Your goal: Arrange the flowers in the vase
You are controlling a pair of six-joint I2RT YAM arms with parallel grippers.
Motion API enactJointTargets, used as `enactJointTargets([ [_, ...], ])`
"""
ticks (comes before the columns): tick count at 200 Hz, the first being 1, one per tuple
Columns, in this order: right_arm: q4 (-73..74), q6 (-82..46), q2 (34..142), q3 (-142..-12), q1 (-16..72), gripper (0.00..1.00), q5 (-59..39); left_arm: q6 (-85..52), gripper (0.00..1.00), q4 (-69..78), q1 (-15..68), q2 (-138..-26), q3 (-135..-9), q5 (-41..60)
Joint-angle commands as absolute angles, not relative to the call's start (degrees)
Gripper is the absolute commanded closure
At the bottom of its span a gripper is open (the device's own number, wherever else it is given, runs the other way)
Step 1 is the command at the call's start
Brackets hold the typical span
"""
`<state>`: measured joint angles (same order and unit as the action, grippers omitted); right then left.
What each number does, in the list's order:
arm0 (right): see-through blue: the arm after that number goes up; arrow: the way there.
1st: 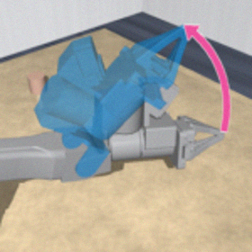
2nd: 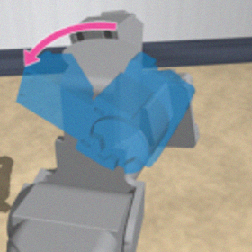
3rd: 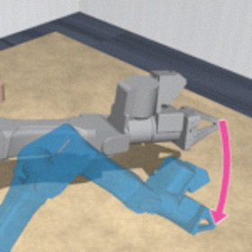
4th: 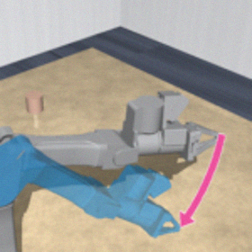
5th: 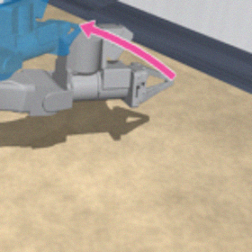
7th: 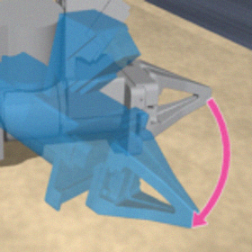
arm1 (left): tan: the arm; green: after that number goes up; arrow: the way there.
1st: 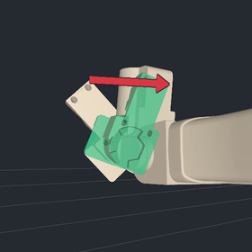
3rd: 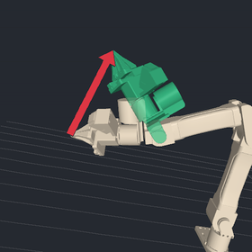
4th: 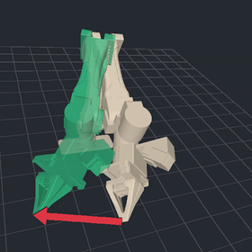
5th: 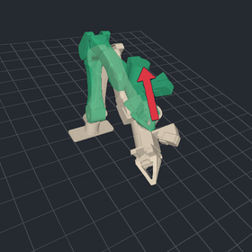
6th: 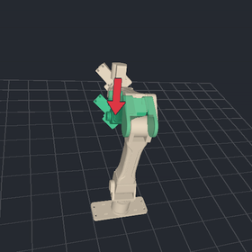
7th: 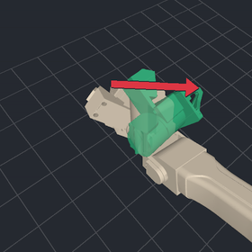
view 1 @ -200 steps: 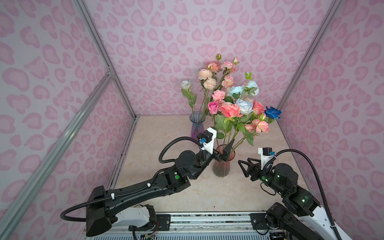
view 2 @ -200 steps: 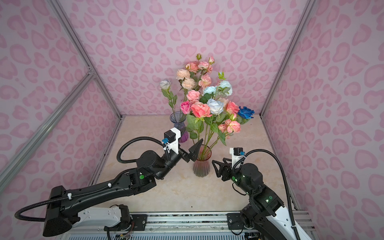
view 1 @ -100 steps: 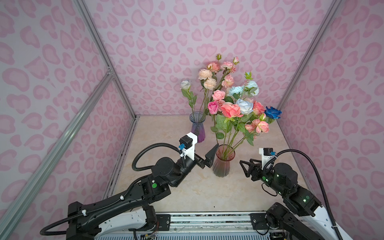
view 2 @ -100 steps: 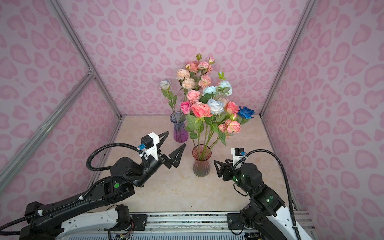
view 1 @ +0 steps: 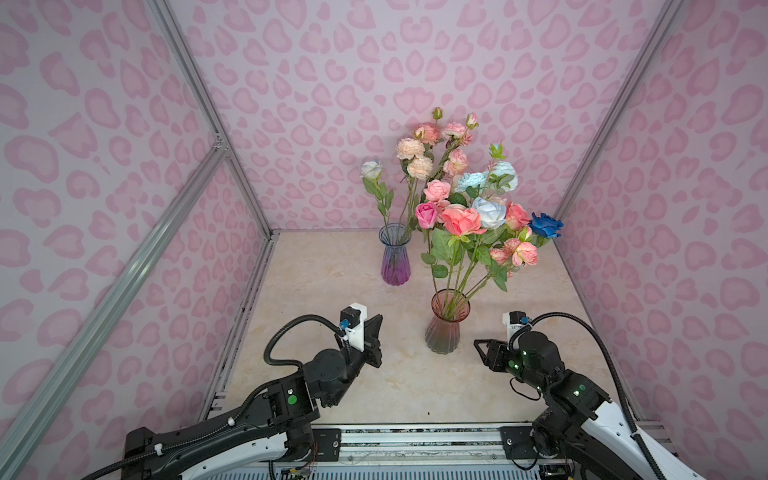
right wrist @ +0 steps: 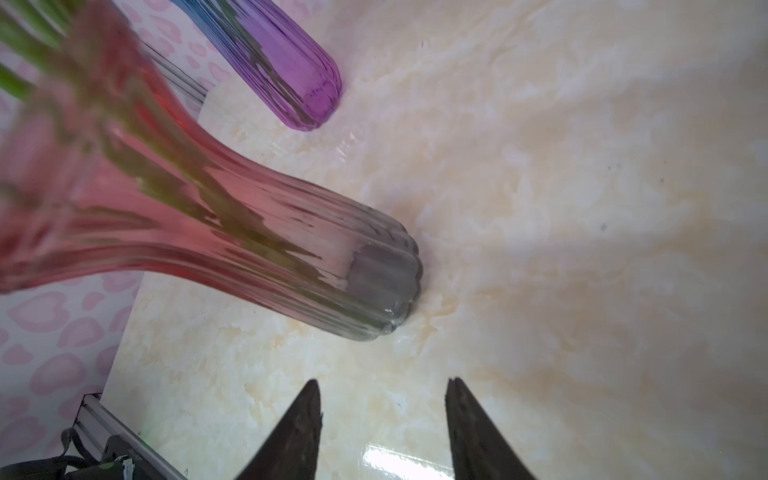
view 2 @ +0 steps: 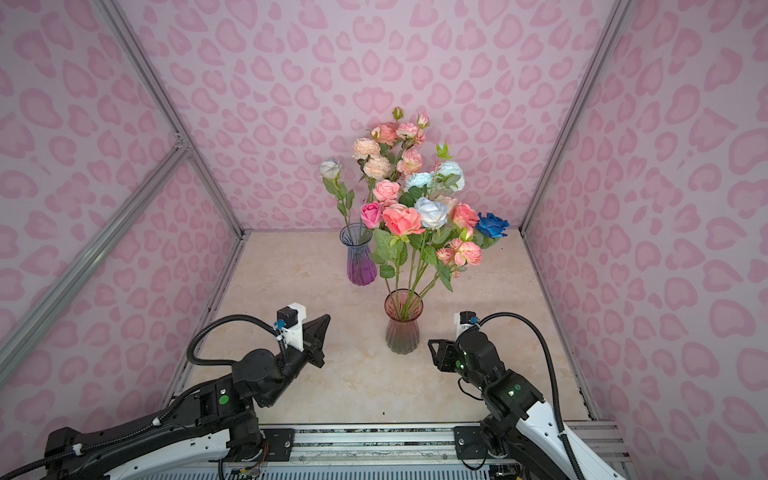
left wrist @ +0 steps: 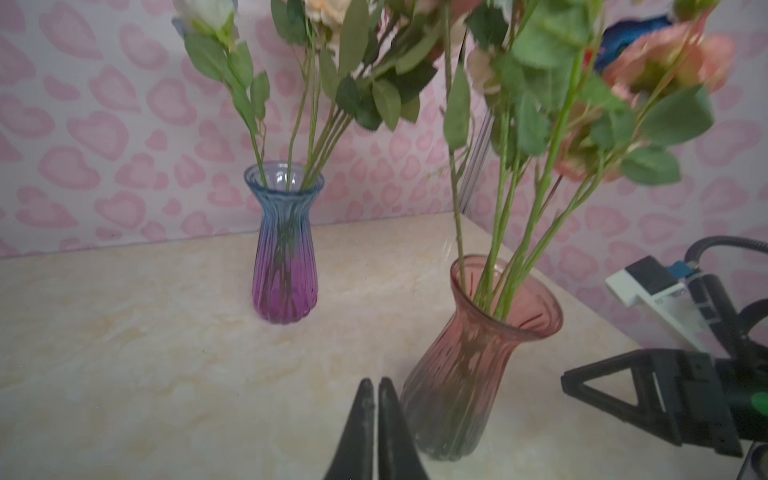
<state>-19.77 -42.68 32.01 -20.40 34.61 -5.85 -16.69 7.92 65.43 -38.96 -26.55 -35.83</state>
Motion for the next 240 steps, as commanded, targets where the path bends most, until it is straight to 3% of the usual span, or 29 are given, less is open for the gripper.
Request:
enactJointTargets([
  [1,-11.9,-48.5,33.1,-16.4,35.6,0.52,-7.6,-25.7,0.96,9.0,65.3,-40.9,-24.0,-39.0],
  [39,-3.0,-55.9,34.1,-9.6,42.2,0.5,-3.4,-28.2,0.96,16.2,65.1,-48.7,-21.7,-33.3],
  [88,7.0,-59.4,40.7,-6.6,43.3,0.5,-3.0,-31.3,0.96,19.0,64.8,-58.0,-22.1,-31.5],
  [178,17.2,-57.5,59.7,-12.3,44.7,0.5,-4.8,-30.3,0.96,15.7,61.6,-52.4,-21.0,-31.9],
  [240,20.4,-57.6,66.5,-14.7,44.7,0.48,-4.4,-29.5,0.96,14.5,60.8,-49.8,-20.5,-31.9],
])
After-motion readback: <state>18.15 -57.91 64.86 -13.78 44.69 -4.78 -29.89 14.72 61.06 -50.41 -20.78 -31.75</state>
